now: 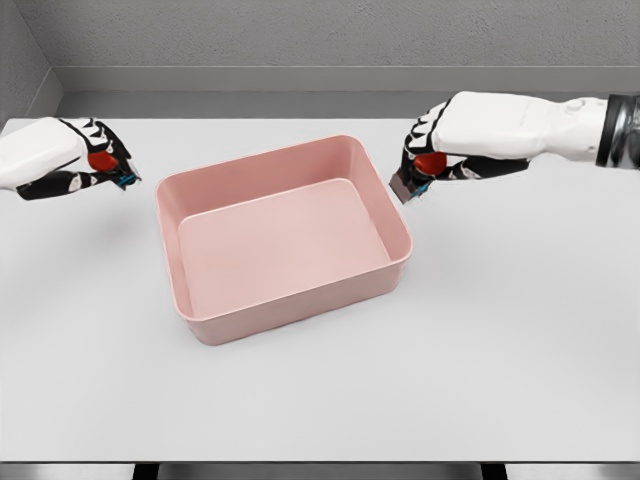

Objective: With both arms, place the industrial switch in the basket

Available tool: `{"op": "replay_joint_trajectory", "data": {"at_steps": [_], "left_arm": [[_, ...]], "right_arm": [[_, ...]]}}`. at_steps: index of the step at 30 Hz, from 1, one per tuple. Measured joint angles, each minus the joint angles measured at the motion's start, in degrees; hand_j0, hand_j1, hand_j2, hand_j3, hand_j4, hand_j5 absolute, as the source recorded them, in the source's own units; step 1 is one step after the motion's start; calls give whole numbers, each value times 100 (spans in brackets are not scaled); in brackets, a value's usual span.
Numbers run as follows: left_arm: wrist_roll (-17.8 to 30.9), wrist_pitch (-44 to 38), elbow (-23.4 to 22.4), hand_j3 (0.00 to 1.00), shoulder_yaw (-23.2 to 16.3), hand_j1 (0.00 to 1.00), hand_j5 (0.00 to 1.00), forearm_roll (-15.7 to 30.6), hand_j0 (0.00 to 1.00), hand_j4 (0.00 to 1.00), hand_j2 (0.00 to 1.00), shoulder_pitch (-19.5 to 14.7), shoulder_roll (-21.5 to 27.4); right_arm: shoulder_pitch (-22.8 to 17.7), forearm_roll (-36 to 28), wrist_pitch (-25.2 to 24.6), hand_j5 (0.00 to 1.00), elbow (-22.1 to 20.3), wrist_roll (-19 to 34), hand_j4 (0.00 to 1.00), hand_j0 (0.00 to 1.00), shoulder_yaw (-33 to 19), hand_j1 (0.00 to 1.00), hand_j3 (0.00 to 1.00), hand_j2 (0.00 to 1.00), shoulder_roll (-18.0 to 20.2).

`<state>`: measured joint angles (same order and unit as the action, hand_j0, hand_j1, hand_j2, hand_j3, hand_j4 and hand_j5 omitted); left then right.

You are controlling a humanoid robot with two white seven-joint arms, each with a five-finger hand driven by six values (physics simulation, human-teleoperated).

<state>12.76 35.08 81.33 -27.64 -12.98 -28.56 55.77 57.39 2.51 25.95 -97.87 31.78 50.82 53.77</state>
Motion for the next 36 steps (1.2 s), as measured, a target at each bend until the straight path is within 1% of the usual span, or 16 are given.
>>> {"op": "replay_joint_trajectory", "data": {"at_steps": [7,11,12,13,14,15,18,21,24,26,28,31,33,34,35,36], "left_arm": [[2,1,274,49,0,49,49,-3,49,49,49,-18,-86],[7,2,519,49,0,49,49,-6,49,49,49,-27,-166],[9,3,573,49,-1,49,49,-6,49,49,49,-27,-190],[10,3,617,49,-1,49,49,-7,49,49,49,-26,-217],[13,3,666,49,-1,49,49,-10,49,49,49,-27,-246],[16,4,719,49,-1,49,49,-13,49,49,49,-27,-267],[21,4,894,49,-2,49,49,-18,49,49,49,-18,-309],[22,3,1053,49,-2,49,49,-20,49,49,49,-26,-327],[22,2,1171,49,-5,49,49,-18,49,49,49,-27,-381],[24,1,1237,49,-10,49,49,-17,49,49,49,-27,-444],[29,1,1294,50,-13,50,50,-20,50,50,50,-27,-509],[36,2,1397,52,-21,52,52,-46,52,52,52,-26,-612],[45,2,1486,54,-27,54,54,-64,54,54,54,-27,-661],[58,2,1529,56,-30,56,56,-69,56,56,56,-27,-691],[76,4,1563,68,-34,68,68,-78,68,68,68,-62,-726],[87,2,1591,89,-36,89,89,-72,89,89,89,-105,-766]], "right_arm": [[70,28,-185,51,36,132,51,51,63,51,51,51,-531],[167,168,-312,52,209,199,52,52,159,52,52,52,-1061],[193,204,-330,56,298,208,56,56,200,56,56,56,-1211],[193,238,-343,70,393,232,70,70,240,70,70,70,-1362],[202,267,-351,93,485,259,93,93,267,93,93,93,-1522],[202,290,-358,100,582,277,100,100,287,100,100,100,-1678],[202,350,-364,100,778,307,100,100,313,100,100,100,-2014],[193,383,-360,100,851,318,100,100,290,100,100,100,-2109],[53,357,-322,100,847,323,100,100,156,100,100,100,-1766],[-316,334,-164,100,776,324,100,100,-63,100,100,100,-1310],[-527,285,88,100,733,325,100,100,-315,100,100,100,-813],[-703,-46,536,100,725,325,100,100,-569,100,100,100,-64],[-870,-218,702,100,728,290,100,100,-641,100,100,100,297],[-1002,-273,757,100,731,234,100,100,-662,100,100,100,422],[-1108,-318,804,100,749,184,100,100,-676,100,100,100,511],[-1195,-348,838,100,787,121,100,100,-685,100,100,100,576]]}}
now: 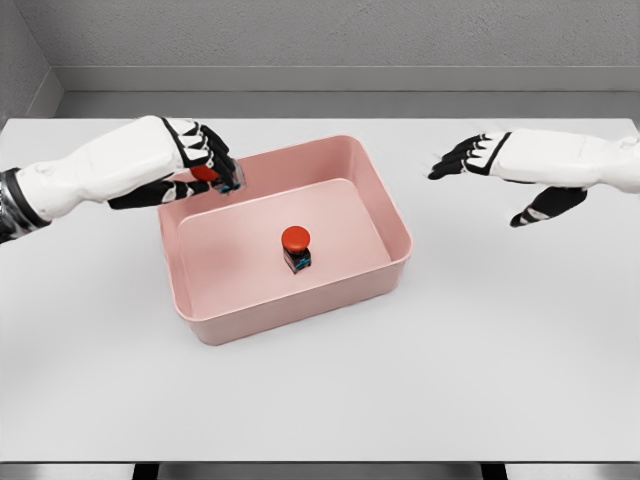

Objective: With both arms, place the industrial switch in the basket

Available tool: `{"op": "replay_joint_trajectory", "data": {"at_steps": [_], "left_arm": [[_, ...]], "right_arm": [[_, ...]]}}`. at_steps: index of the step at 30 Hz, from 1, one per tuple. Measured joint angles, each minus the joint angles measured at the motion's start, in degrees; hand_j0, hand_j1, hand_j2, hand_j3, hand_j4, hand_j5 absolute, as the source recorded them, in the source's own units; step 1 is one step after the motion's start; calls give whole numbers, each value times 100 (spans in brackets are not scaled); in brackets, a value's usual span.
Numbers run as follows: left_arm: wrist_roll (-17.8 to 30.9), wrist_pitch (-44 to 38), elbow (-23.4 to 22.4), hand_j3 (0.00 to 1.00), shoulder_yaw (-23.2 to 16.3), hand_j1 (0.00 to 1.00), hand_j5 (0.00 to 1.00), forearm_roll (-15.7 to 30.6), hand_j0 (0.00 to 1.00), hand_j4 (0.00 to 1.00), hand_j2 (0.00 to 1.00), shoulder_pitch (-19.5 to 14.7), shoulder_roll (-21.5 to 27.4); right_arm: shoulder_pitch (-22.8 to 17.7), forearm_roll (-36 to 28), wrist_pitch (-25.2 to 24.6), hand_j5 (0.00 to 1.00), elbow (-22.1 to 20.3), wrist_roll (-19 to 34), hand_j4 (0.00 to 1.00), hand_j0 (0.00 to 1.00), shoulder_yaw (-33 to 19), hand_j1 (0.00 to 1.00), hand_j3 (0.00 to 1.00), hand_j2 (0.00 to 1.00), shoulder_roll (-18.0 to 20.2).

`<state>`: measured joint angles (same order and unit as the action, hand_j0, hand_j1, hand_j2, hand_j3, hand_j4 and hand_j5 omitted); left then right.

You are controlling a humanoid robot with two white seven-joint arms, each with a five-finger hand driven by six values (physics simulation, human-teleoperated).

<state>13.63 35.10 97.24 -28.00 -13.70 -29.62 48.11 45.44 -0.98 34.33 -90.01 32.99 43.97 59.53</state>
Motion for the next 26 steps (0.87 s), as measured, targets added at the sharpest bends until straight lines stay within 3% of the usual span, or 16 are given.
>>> {"op": "replay_joint_trajectory", "data": {"at_steps": [1,11,16,20,26], "left_arm": [[8,-1,27,100,-2,100,100,6,100,100,100,-9,-37],[12,-3,107,100,20,100,100,42,100,100,100,-141,-140],[-8,-2,22,100,183,100,100,235,100,100,100,26,379],[-12,0,-327,100,478,100,100,442,100,100,100,597,888],[-14,-2,-1047,100,752,100,100,555,100,100,100,703,1273]], "right_arm": [[-44,-20,24,100,51,-92,100,100,-5,100,100,100,52],[-79,-72,80,100,198,-326,100,100,-16,100,100,100,180],[-88,-72,81,100,215,-333,100,100,-12,100,100,100,183],[-88,-72,82,100,263,-334,100,100,3,100,100,100,184],[-88,-74,82,100,281,-335,100,100,10,100,100,100,184]]}}
